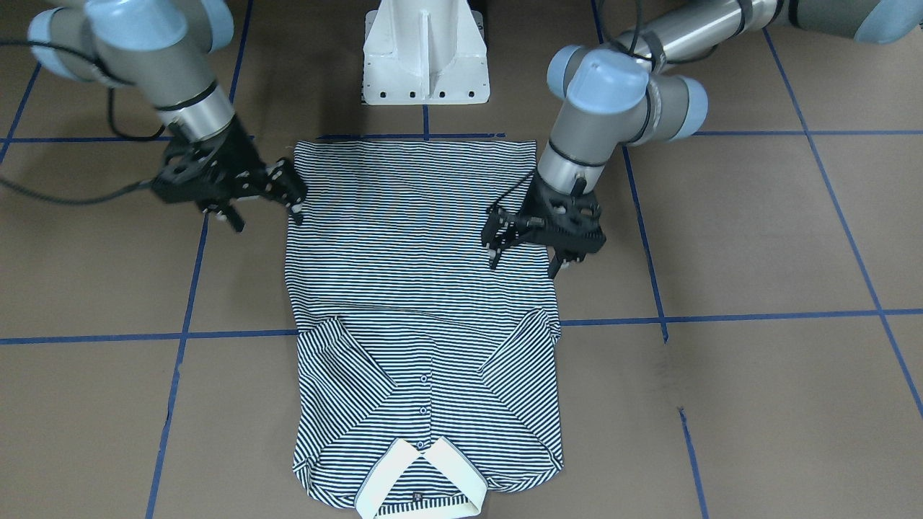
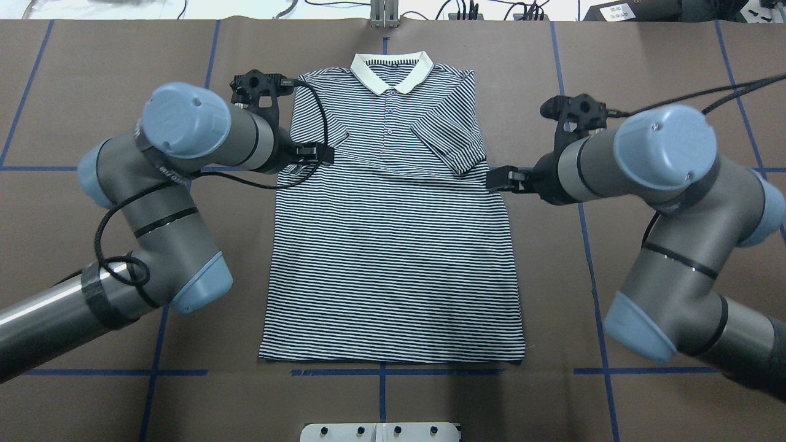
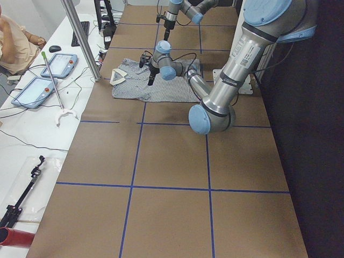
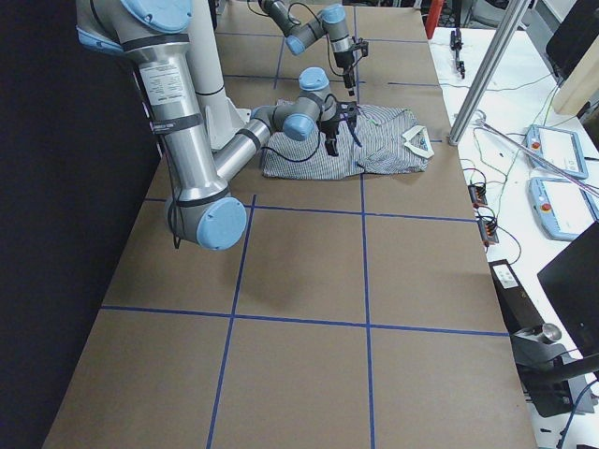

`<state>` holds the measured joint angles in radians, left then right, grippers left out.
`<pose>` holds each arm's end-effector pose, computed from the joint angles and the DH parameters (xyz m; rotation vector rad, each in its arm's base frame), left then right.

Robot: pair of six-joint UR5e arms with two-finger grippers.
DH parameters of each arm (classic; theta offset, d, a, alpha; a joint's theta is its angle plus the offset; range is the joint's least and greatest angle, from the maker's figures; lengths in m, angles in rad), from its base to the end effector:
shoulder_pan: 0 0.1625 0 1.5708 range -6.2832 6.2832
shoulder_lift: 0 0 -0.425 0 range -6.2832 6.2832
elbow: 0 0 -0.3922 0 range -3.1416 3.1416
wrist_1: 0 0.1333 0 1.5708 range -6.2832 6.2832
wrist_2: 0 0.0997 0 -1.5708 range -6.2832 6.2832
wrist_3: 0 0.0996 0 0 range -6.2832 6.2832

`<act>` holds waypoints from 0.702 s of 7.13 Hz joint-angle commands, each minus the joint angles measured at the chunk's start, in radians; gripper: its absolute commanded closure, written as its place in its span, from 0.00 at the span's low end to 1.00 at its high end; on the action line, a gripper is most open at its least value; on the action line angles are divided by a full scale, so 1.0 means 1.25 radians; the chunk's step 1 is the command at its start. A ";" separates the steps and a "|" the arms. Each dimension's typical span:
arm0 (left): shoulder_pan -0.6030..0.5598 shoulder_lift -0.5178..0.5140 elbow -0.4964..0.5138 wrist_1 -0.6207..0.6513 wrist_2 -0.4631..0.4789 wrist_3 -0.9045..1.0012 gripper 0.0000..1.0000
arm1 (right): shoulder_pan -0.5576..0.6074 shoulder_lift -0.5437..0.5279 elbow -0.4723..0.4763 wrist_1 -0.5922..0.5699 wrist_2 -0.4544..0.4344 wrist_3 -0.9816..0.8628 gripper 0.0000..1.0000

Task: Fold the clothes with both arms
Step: 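Move both grippers down to the shirt's hem corners nearest the robot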

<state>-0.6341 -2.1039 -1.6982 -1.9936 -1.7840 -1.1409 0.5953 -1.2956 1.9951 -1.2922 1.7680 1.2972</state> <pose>0.4639 -0.4805 0.2454 0.3818 1.0268 -0.0679 -0.3935 -0.4039 0.2909 0.2463 -0.9619 0.1985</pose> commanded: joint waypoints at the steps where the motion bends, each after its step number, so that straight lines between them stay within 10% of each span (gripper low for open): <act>1: 0.109 0.128 -0.144 -0.002 0.039 -0.103 0.00 | -0.191 -0.120 0.109 -0.001 -0.162 0.141 0.03; 5: 0.355 0.312 -0.279 0.002 0.187 -0.308 0.11 | -0.329 -0.200 0.148 0.000 -0.280 0.226 0.05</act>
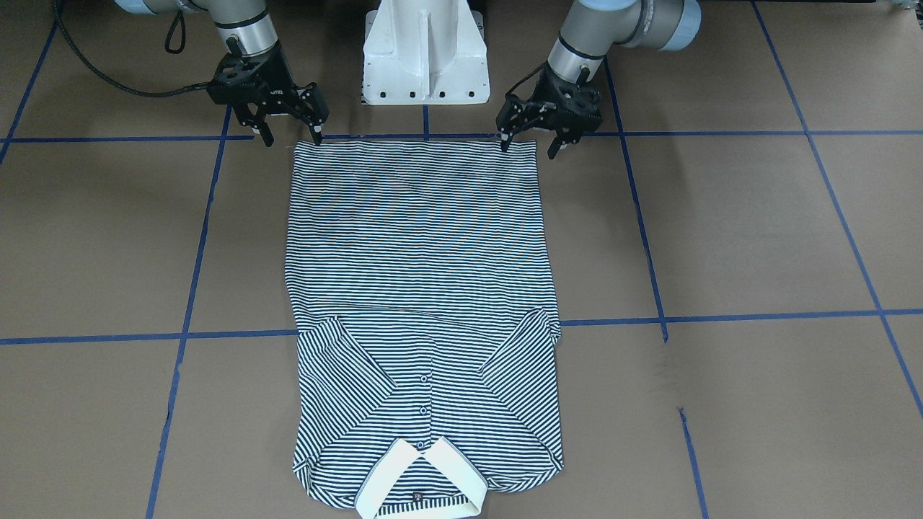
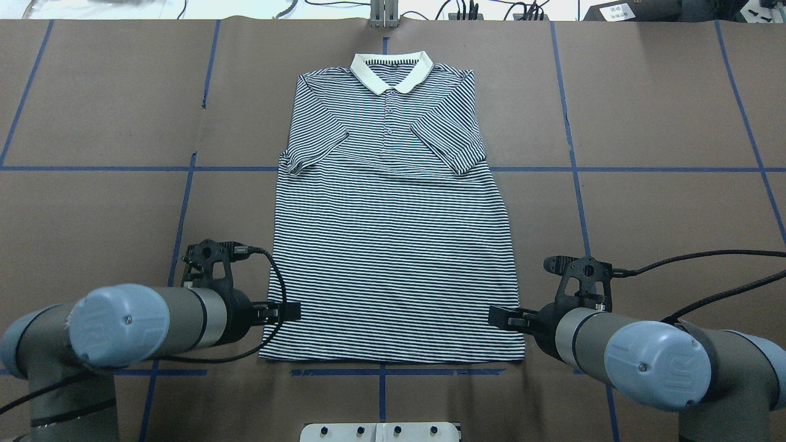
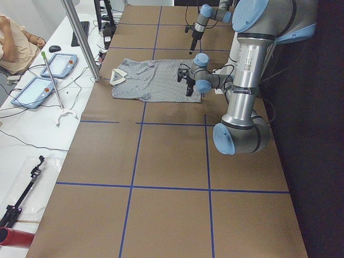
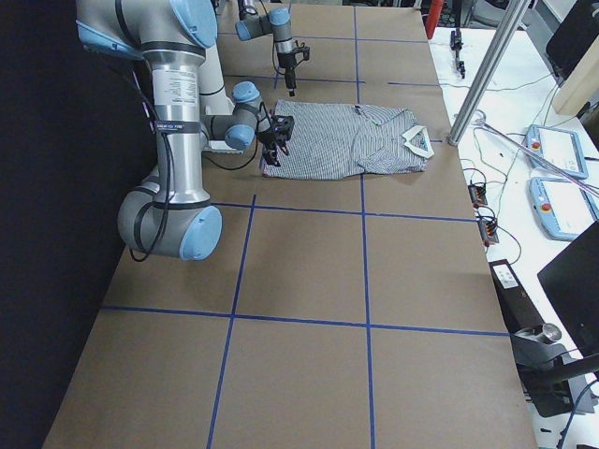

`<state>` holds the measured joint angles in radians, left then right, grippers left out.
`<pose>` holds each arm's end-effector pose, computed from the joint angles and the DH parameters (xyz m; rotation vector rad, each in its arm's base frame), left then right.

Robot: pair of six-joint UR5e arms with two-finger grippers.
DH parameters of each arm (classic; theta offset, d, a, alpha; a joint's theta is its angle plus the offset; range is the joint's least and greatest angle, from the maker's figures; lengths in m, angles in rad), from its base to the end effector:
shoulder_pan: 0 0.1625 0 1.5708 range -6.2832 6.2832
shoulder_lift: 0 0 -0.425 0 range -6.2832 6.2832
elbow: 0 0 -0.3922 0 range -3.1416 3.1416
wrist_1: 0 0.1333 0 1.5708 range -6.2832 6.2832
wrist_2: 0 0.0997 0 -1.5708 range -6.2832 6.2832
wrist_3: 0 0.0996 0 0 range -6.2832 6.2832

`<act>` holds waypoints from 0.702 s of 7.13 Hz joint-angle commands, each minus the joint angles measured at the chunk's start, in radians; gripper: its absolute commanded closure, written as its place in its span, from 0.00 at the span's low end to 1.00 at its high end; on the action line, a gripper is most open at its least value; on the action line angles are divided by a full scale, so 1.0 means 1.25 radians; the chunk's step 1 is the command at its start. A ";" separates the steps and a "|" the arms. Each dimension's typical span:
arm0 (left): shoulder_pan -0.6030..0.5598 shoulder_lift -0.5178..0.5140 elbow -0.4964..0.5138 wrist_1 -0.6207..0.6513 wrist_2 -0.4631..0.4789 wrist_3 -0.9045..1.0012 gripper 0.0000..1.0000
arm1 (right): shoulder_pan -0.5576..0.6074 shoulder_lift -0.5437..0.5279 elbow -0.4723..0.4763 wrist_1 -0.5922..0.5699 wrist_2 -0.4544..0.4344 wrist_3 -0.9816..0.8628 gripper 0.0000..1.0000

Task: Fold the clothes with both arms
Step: 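Move both grippers down to the shirt's hem corners nearest the robot, then grasp the hem corners with the left and right grippers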

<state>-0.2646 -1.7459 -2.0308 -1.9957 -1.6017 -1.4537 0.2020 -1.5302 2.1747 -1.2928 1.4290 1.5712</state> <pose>0.4730 -0.2631 0.3100 0.1737 1.0466 -0.1170 -0.4305 -0.2386 0.3316 0.2242 -0.9055 0.2529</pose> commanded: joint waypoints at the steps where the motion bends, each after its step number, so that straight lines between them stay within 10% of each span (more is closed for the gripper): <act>1: 0.074 0.025 -0.006 0.032 0.046 -0.078 0.23 | -0.014 -0.013 0.004 0.001 -0.010 0.008 0.05; 5: 0.079 0.014 0.012 0.054 0.041 -0.073 0.33 | -0.017 -0.009 0.003 0.003 -0.022 0.008 0.05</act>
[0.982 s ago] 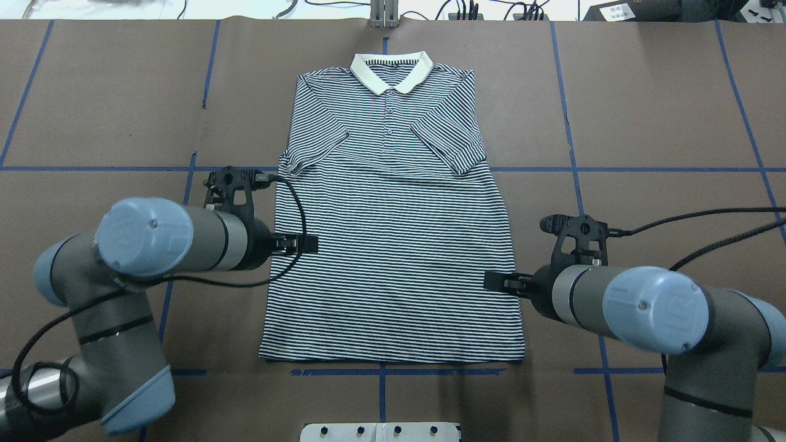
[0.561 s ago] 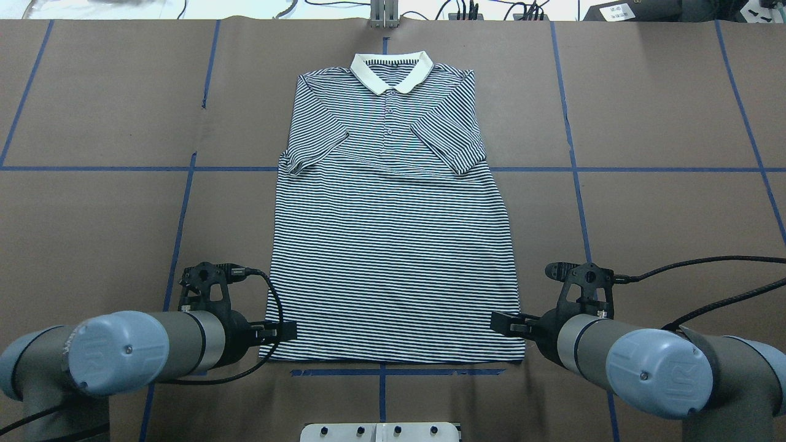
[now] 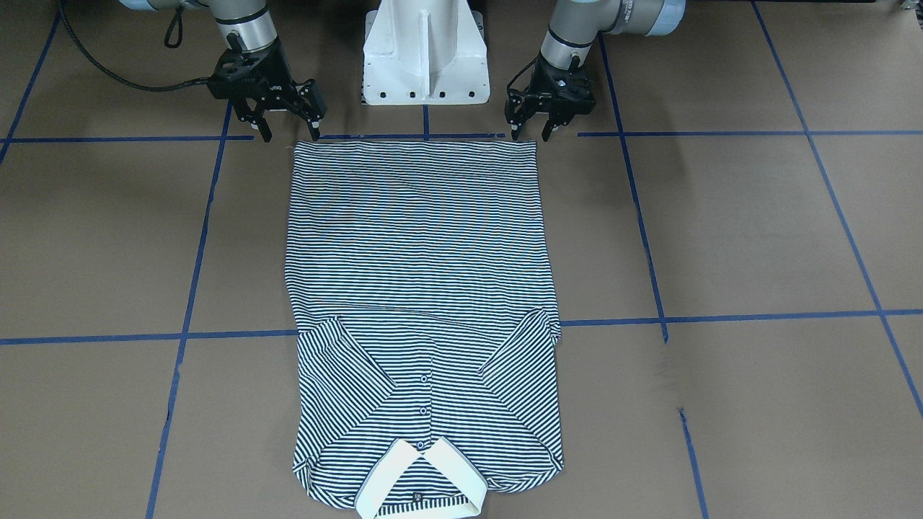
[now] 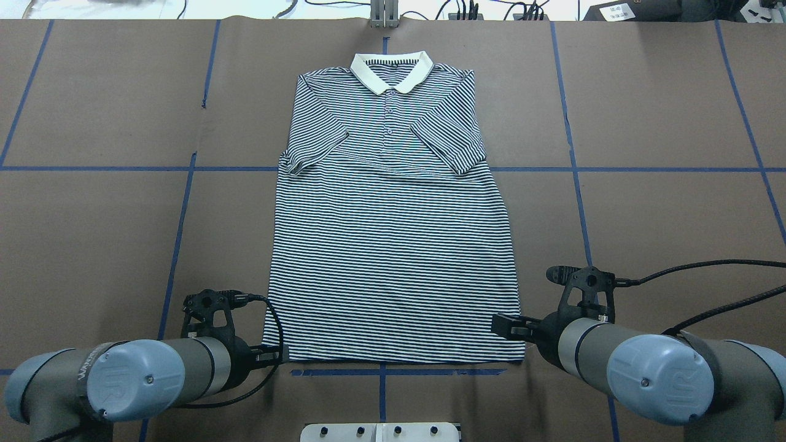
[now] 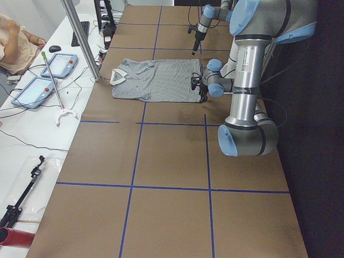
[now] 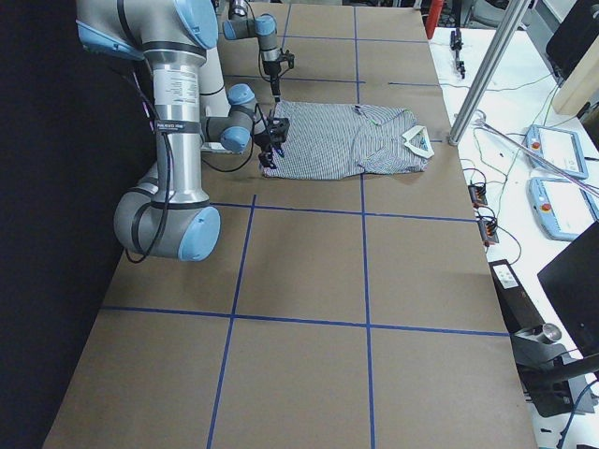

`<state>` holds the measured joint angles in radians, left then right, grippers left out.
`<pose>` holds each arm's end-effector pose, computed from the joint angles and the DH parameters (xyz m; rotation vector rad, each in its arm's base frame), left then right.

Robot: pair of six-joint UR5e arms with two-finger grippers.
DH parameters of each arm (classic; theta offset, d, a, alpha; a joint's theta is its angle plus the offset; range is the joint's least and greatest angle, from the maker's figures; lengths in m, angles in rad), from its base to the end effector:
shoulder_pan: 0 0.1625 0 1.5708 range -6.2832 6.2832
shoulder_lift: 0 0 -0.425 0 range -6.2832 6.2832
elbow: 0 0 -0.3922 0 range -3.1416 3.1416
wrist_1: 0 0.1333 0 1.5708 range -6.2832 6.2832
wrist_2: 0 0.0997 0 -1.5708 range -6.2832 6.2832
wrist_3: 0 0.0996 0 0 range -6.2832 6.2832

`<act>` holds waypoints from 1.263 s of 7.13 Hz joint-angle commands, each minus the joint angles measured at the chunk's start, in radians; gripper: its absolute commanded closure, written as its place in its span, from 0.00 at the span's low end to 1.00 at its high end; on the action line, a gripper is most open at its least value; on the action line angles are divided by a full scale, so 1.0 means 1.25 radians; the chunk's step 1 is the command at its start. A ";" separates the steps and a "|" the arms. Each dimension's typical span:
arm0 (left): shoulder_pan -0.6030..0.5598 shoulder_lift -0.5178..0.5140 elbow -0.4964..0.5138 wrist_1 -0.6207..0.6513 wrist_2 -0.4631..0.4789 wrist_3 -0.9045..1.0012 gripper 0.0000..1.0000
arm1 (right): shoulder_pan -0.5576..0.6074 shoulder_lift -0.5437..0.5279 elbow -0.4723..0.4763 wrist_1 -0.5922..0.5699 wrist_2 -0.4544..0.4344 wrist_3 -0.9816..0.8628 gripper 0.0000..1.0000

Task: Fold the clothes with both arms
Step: 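Grasp the hem corners with the left and right grippers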

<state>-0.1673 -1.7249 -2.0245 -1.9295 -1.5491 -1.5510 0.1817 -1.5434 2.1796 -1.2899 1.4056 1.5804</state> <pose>0.4959 -0.2211 0.3330 0.1103 0.9613 -0.1463 -0.4310 -0.2314 0.3349 0.2321 -0.9008 0.2531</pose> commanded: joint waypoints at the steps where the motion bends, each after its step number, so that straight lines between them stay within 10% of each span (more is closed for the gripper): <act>1: 0.001 -0.007 0.019 0.000 -0.001 0.006 0.33 | -0.001 0.001 -0.001 0.001 -0.009 0.001 0.05; 3: 0.001 -0.014 0.025 0.000 -0.001 0.006 0.40 | -0.001 0.000 -0.001 0.001 -0.010 0.001 0.05; 6: 0.000 -0.020 0.032 0.000 0.000 0.006 0.99 | -0.001 0.000 -0.002 0.001 -0.013 0.000 0.05; 9: -0.008 -0.022 0.023 0.000 0.000 0.006 1.00 | -0.008 -0.001 -0.008 0.000 -0.022 0.005 0.11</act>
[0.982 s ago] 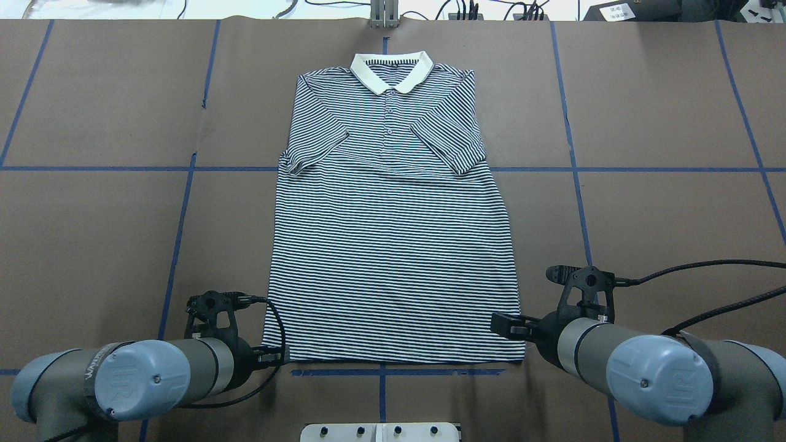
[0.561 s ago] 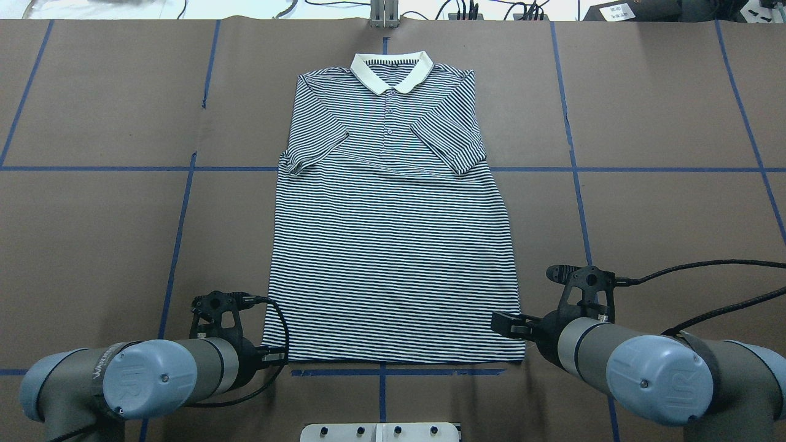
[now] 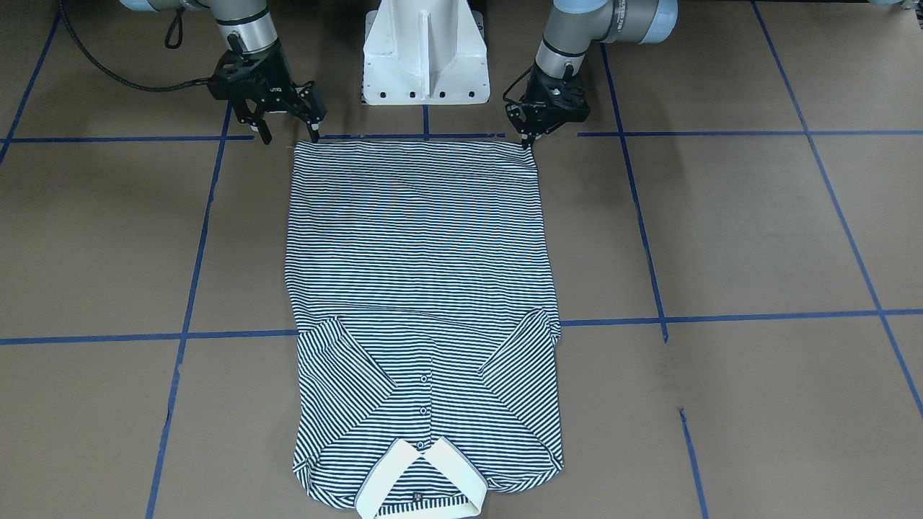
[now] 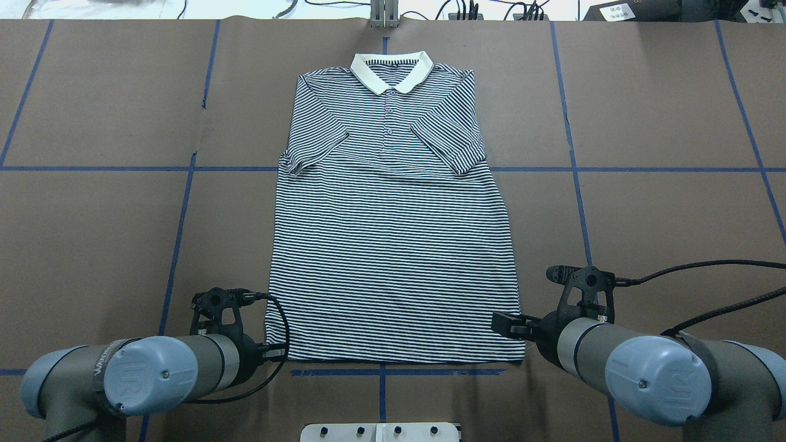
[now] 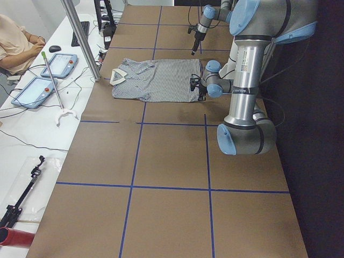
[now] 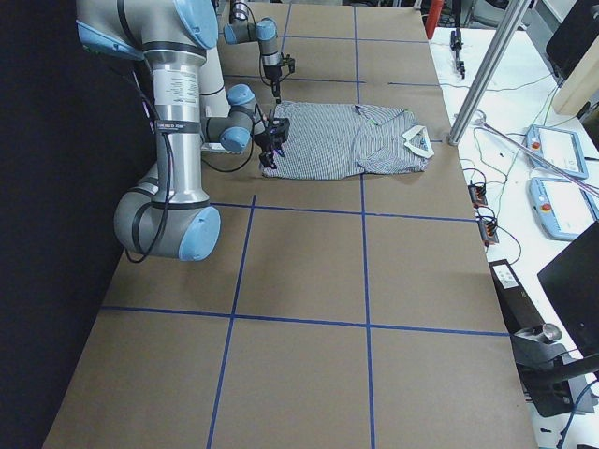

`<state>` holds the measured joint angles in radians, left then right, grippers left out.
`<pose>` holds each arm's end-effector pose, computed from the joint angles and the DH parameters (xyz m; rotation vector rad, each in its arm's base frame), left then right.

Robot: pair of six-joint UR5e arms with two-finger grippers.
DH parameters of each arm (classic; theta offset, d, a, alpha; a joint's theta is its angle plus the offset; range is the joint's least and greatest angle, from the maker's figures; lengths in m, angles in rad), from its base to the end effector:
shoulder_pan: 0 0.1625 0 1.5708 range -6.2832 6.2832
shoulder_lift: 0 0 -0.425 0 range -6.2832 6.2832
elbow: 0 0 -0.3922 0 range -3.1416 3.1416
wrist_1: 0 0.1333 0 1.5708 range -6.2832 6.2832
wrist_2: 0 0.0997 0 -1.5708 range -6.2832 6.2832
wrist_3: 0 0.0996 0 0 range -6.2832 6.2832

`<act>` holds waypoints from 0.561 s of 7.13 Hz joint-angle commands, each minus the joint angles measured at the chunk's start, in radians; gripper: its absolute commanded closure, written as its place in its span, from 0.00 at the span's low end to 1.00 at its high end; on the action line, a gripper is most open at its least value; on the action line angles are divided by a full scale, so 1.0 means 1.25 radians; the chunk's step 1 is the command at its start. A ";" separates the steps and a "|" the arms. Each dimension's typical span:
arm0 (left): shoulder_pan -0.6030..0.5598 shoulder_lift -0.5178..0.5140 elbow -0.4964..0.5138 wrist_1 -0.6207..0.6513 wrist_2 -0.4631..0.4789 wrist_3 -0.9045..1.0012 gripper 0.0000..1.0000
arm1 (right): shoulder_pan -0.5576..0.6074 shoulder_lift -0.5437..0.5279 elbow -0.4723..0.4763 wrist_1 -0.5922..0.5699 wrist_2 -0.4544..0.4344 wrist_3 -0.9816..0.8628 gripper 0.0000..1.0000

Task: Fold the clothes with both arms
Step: 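Grasp the hem corners with the left and right grippers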

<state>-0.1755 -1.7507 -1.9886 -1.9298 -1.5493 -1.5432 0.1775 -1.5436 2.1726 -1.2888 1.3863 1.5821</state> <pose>0.5072 -0.2275 0.3358 0.1168 0.9507 -0.1467 -0.4331 -0.2317 0.3378 0.2470 -0.8934 0.2592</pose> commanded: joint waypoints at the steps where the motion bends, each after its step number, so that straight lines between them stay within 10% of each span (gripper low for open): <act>1: -0.002 -0.005 -0.008 0.000 -0.001 0.000 1.00 | -0.013 -0.002 -0.022 -0.003 -0.011 0.008 0.21; 4: 0.001 -0.028 -0.006 -0.001 -0.005 -0.005 1.00 | -0.094 -0.009 -0.041 -0.039 -0.063 0.095 0.38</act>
<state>-0.1765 -1.7794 -1.9956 -1.9301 -1.5529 -1.5460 0.1083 -1.5538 2.1288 -1.3248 1.3475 1.6661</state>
